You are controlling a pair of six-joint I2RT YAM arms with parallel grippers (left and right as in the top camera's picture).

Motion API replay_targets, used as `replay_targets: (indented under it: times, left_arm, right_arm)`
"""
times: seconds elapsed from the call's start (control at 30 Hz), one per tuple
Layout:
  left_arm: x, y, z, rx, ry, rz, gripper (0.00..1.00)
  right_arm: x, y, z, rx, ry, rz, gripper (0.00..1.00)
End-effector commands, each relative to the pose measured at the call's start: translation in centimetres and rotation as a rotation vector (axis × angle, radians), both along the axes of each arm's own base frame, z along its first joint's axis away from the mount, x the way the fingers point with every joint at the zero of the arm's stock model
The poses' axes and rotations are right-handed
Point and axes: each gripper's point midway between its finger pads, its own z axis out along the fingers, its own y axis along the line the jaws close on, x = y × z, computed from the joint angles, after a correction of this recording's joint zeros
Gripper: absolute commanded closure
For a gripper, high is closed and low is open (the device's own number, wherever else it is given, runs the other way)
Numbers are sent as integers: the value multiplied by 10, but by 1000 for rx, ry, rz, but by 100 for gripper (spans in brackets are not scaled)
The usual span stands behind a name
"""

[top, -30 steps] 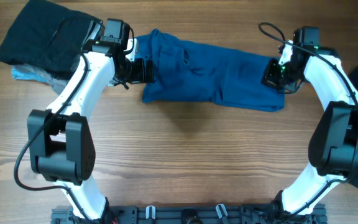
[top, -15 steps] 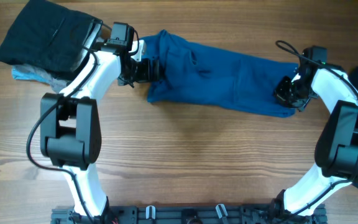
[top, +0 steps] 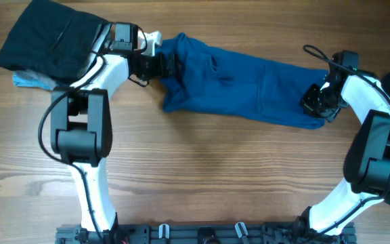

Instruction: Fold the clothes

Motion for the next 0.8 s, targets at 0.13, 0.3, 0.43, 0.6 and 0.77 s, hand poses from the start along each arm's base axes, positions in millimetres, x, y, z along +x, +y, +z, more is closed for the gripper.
replay_targets:
  times: [0.13,0.3,0.43,0.6,0.77]
  left_arm:
    - [-35,-25,-63,-62,152,-69,8]
    - [-44,-45,-78,80,132,-96,38]
    - [-49,-41,-85,131,170,-63,84]
    - [-28,1,-46,109,178,65,96]
    - [-13,31,69,84,36,135,96]
  right_arm:
    - [-29,-23,-24,-98,120,-47,96]
    - [-29,-23,-24,-98,121,-47,96]
    - [-30,-23,-24,-98,124,-46,96]
    - [-30,-24,-10,-102,130,-31,96]
    - [-15,-25,27,-114,33,1,96]
